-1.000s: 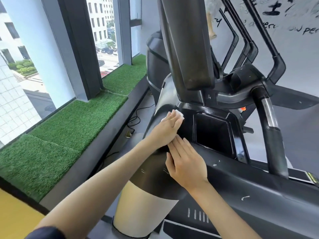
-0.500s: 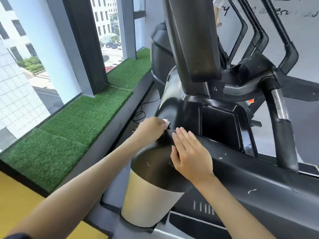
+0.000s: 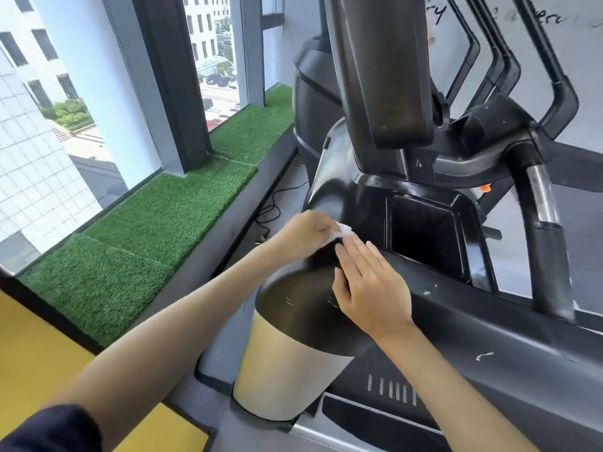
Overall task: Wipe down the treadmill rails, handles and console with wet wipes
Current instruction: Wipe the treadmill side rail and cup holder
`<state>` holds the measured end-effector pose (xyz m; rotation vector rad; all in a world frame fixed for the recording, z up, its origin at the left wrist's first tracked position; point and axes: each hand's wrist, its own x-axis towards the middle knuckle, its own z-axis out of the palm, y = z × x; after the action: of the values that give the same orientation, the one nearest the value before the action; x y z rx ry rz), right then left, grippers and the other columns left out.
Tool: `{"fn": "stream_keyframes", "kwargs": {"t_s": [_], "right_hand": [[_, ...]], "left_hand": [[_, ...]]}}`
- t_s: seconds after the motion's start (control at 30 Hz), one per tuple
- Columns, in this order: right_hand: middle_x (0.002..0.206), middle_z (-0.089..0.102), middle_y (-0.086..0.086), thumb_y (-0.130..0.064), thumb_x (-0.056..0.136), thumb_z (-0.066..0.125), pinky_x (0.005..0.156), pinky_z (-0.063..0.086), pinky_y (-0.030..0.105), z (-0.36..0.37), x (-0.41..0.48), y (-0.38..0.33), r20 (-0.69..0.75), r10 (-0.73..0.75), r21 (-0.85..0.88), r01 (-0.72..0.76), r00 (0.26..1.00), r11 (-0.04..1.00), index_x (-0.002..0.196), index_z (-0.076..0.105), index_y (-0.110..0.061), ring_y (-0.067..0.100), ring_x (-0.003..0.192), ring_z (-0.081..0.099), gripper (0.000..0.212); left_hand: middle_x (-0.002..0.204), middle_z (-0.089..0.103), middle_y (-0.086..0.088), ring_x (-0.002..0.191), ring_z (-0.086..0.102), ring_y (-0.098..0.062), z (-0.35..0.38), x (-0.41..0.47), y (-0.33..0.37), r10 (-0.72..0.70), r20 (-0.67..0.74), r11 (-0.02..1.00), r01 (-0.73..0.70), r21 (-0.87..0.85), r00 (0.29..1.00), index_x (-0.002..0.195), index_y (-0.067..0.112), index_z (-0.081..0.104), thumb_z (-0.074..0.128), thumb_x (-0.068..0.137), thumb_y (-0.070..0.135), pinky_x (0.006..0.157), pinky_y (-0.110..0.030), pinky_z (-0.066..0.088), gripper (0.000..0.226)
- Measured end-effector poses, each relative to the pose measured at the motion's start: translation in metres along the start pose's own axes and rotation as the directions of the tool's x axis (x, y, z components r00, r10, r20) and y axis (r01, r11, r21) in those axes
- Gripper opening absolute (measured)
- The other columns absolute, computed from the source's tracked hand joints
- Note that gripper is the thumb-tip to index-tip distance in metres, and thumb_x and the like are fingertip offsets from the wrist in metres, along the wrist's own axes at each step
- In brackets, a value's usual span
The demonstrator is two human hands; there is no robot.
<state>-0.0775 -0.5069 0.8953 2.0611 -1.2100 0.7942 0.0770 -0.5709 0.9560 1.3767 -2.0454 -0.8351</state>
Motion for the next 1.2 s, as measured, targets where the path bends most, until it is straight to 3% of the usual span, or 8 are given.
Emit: {"fn": "stream_keyframes", "kwargs": {"t_s": [0.2, 0.43, 0.53, 0.7, 0.87, 0.93, 1.07, 1.2], "right_hand": [[0.122, 0.064, 0.017, -0.021, 0.097, 0.034, 0.101, 0.047, 0.037, 0.002, 0.000, -0.001, -0.004, -0.006, -0.005, 0.006, 1.000, 1.000, 0.117, 0.066, 0.002, 0.026, 0.116, 0.060, 0.044], [0.121, 0.065, 0.017, -0.020, 0.095, 0.040, 0.102, 0.047, 0.036, -0.001, 0.000, -0.001, -0.006, 0.000, 0.005, 0.000, 1.000, 1.000, 0.116, 0.067, 0.001, 0.026, 0.115, 0.061, 0.040], [0.122, 0.064, 0.016, -0.020, 0.096, 0.040, 0.102, 0.046, 0.036, -0.003, 0.001, 0.000, -0.006, -0.015, 0.003, 0.015, 1.000, 1.000, 0.117, 0.066, 0.000, 0.025, 0.116, 0.061, 0.040], [0.121, 0.064, 0.017, -0.019, 0.096, 0.037, 0.099, 0.049, 0.038, 0.002, 0.000, -0.001, -0.014, -0.016, -0.030, 0.016, 1.000, 0.999, 0.116, 0.066, 0.002, 0.027, 0.115, 0.061, 0.041], [0.121, 0.064, 0.017, -0.020, 0.097, 0.035, 0.100, 0.048, 0.038, 0.002, 0.000, -0.001, -0.009, -0.007, -0.028, 0.007, 1.000, 1.000, 0.116, 0.066, 0.002, 0.027, 0.115, 0.061, 0.042], [0.121, 0.064, 0.017, -0.020, 0.097, 0.035, 0.100, 0.048, 0.037, 0.002, 0.000, -0.002, -0.006, -0.009, -0.027, 0.009, 1.000, 1.000, 0.116, 0.066, 0.001, 0.027, 0.116, 0.061, 0.042], [0.122, 0.064, 0.017, -0.020, 0.097, 0.035, 0.100, 0.049, 0.037, 0.002, 0.000, -0.001, -0.012, -0.009, -0.023, 0.008, 1.000, 1.000, 0.116, 0.066, 0.001, 0.027, 0.115, 0.061, 0.043], [0.122, 0.064, 0.017, -0.021, 0.097, 0.034, 0.100, 0.048, 0.037, 0.002, 0.000, -0.001, -0.011, -0.013, -0.034, 0.012, 1.000, 0.999, 0.117, 0.066, 0.001, 0.026, 0.116, 0.060, 0.043]], "left_hand": [[0.082, 0.064, -0.012, 0.076, 0.055, -0.019, -0.017, -0.009, -0.063, -0.235, -0.027, 0.971, 0.236, 0.048, 0.972, 0.079, 0.010, 0.066, 0.043, 0.085, -0.008, 0.076, -0.029, 0.044, 0.030], [0.094, 0.057, 0.000, 0.091, 0.052, -0.013, 0.008, 0.010, 0.000, 0.128, 0.026, 0.983, -0.131, 0.127, 0.991, 0.106, 0.007, 0.070, 0.045, 0.096, 0.005, 0.085, -0.023, 0.038, 0.026], [0.091, 0.052, 0.003, 0.088, 0.048, -0.009, 0.007, 0.008, -0.004, 0.158, 0.046, 0.984, -0.161, 0.073, 0.986, 0.108, 0.004, 0.068, 0.045, 0.096, 0.002, 0.081, -0.016, 0.034, 0.026], [0.076, 0.054, -0.009, 0.068, 0.047, -0.015, -0.008, -0.007, -0.083, -0.325, 0.010, 0.907, 0.315, -0.279, 0.946, 0.083, 0.003, 0.066, 0.041, 0.091, -0.010, 0.062, -0.026, 0.035, 0.029], [0.067, 0.049, -0.009, 0.063, 0.042, -0.022, 0.002, -0.009, -0.112, -0.564, 0.073, 0.805, 0.567, -0.175, 0.823, 0.067, 0.008, 0.055, 0.038, 0.088, -0.011, 0.054, -0.025, 0.034, 0.033], [0.080, 0.052, -0.012, 0.076, 0.048, -0.022, 0.006, -0.004, -0.106, -0.613, 0.003, 0.779, 0.605, -0.161, 0.790, 0.074, 0.008, 0.054, 0.044, 0.092, -0.003, 0.066, -0.025, 0.043, 0.024], [0.078, 0.060, -0.002, 0.074, 0.053, -0.017, 0.009, -0.006, -0.076, -0.492, -0.102, 0.804, 0.406, -0.435, 0.865, 0.081, 0.014, 0.068, 0.065, 0.090, 0.031, 0.074, -0.029, 0.041, 0.020], [0.079, 0.059, 0.002, 0.073, 0.052, -0.015, 0.012, -0.003, -0.062, -0.400, -0.080, 0.852, 0.338, -0.400, 0.913, 0.077, 0.022, 0.065, 0.057, 0.087, 0.050, 0.078, -0.029, 0.046, 0.030]]}}
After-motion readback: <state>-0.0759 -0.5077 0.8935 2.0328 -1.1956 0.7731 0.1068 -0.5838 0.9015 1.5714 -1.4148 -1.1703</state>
